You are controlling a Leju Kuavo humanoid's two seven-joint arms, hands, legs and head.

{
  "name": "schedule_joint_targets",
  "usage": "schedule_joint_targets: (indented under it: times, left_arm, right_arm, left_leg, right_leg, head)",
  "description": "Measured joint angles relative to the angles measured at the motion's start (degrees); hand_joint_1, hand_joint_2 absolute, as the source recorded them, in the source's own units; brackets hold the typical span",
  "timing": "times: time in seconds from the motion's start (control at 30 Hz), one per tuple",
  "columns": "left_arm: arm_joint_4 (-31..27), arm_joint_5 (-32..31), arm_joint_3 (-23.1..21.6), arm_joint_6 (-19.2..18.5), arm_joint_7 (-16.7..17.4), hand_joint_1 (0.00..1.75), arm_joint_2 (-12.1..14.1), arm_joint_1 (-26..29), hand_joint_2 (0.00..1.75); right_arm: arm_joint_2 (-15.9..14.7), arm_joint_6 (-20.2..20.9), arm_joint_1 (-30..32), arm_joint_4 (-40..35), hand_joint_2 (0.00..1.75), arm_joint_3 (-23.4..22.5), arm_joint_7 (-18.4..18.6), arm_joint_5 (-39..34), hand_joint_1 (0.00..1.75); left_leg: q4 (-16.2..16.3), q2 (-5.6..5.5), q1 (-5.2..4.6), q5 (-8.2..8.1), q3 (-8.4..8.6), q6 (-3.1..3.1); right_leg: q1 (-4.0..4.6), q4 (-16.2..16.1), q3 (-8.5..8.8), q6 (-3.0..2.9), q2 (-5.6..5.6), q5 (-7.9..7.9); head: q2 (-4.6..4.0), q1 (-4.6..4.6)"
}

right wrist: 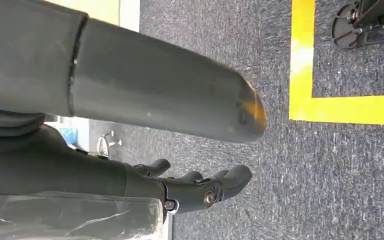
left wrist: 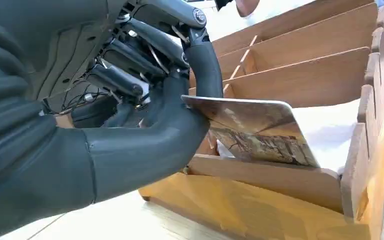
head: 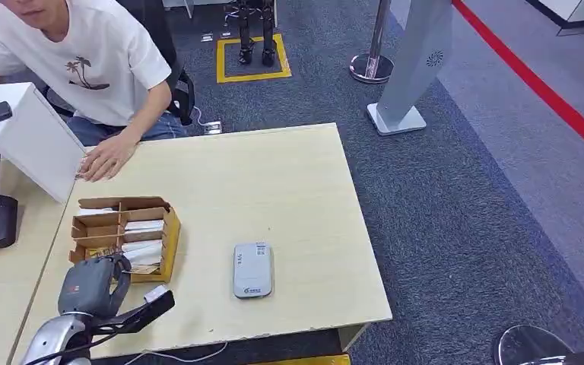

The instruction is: Pass the card to the sensor for recognition and then transmit it.

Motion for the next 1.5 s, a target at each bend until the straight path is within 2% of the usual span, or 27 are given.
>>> schedule_joint_targets:
  times: [0.37,1.0,1.5]
  left_arm:
    - [-0.3,1.0,0.0,0.2,-0.9,1.75,0.3,0.0,1.75]
    - [-3.3,-0.6,0.3,5.2,-1.8,1.75,-0.3,-0.2,1.75]
    - [-3.9,-0.4,6.0,6.6,-1.6,1.75,-0.4,-1.9,1.75]
  right_arm:
    - [0.0,-0.1,0.0,0.0,1.75,0.0,-0.6,-0.2,0.00]
    - [0.0,0.2,0.0,0.0,1.75,0.0,-0.7,0.1,0.00]
    - [0.0,0.2,0.0,0.0,1.75,0.0,-0.3,1.4,0.00]
  left_leg:
    - [0.0,0.00,0.00,0.00,0.00,0.00]
    - [0.0,0.00,0.00,0.00,0.00,0.00]
    - [0.0,0.00,0.00,0.00,0.00,0.00]
  right_leg:
    - [0.00,0.0,0.00,0.00,0.00,0.00]
    - [0.00,0.0,0.00,0.00,0.00,0.00]
    - [0.00,0.0,0.00,0.00,0.00,0.00]
  head:
    - [0.00,0.00]
    - [0.00,0.00]
    - [0.00,0.00]
